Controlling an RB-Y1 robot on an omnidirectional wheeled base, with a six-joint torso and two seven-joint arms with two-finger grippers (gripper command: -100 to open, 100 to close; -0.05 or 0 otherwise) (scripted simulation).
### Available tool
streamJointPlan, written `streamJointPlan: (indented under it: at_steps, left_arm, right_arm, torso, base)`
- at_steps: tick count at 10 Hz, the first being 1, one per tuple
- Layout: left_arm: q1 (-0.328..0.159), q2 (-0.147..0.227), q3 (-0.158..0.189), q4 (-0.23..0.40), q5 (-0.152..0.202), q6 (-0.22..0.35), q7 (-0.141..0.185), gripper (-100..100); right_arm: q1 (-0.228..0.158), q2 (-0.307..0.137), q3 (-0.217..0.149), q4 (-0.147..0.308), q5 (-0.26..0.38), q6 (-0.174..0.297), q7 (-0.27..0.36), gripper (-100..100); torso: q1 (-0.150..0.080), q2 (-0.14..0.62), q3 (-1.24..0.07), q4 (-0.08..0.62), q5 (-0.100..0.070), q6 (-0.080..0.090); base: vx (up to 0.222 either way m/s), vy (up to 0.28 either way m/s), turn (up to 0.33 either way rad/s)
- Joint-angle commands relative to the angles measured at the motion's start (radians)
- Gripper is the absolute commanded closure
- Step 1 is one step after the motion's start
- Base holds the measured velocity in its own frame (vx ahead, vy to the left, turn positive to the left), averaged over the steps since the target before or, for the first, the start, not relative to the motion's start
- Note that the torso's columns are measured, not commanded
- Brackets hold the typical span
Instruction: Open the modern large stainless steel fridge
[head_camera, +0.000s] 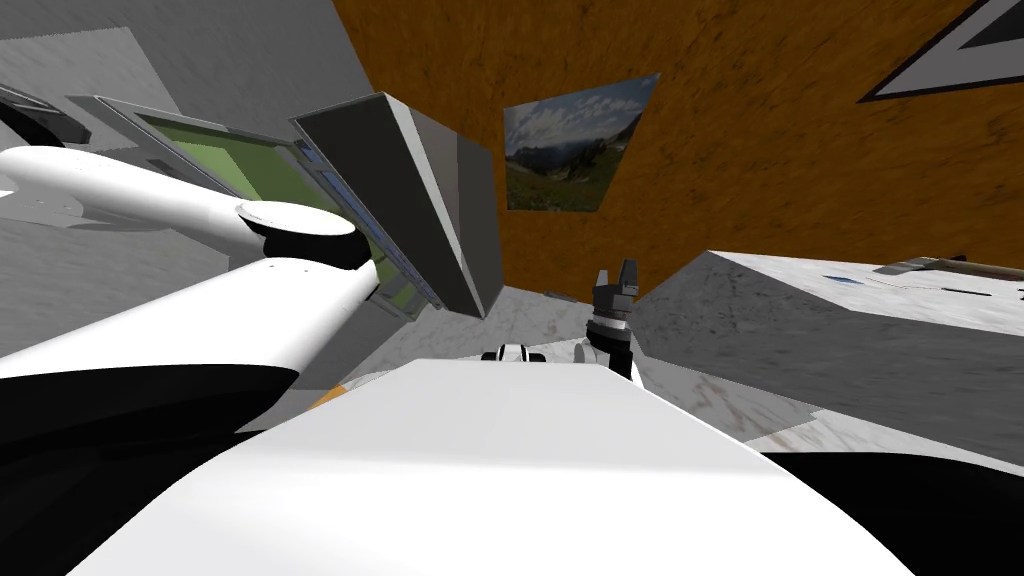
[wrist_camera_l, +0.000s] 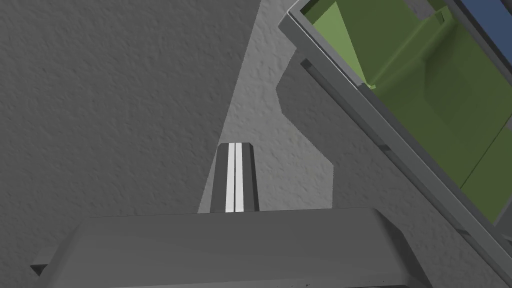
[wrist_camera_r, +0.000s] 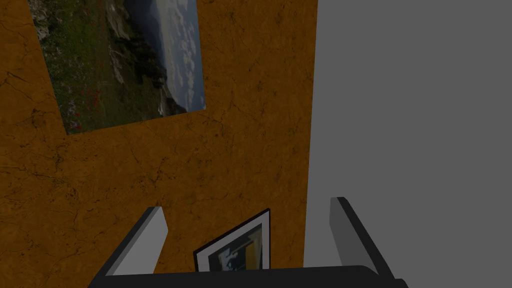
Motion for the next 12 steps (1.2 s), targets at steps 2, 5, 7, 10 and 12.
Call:
streamJointPlan:
  at_steps: [2,5,7,10,12]
  left_arm:
    - [-0.068,0.055,0.077,0.072,0.076,-0.098,-0.09,100]
    - [-0.068,0.055,0.113,0.14,0.076,-0.185,-0.177,100]
    - [-0.068,0.055,0.113,0.14,0.076,-0.241,-0.206,100]
    - [-0.138,0.109,0.189,0.205,0.145,-0.308,-0.278,100]
    - [-0.138,0.109,0.225,0.263,0.148,-0.363,-0.336,100]
  right_arm:
    - [0.0,0.0,0.0,0.0,0.0,0.0,0.0,0]
    - [0.0,0.0,0.0,0.0,0.0,0.0,0.0,0]
    - [0.0,0.0,0.0,0.0,0.0,0.0,0.0,0]
    - [-0.001,0.0,0.0,0.0,0.0,0.0,0.0,0]
    - [0.0,0.0,0.0,0.0,0.0,0.0,0.0,0]
  torso:
    - [-0.012,0.008,0.005,0.003,-0.004,0.001]
    - [0.001,0.004,0.003,0.002,0.0,0.0]
    - [0.0,0.0,0.0,0.0,0.0,0.0]
    - [-0.013,0.01,0.006,0.003,-0.004,0.001]
    - [-0.005,0.005,0.004,0.002,-0.002,-0.001]
  base:
    - [-0.078,-0.138,-0.17]
    - [-0.048,-0.042,0.008]
    - [0.008,0.017,0.0]
    - [-0.08,-0.085,-0.116]
    - [-0.031,-0.071,0.018]
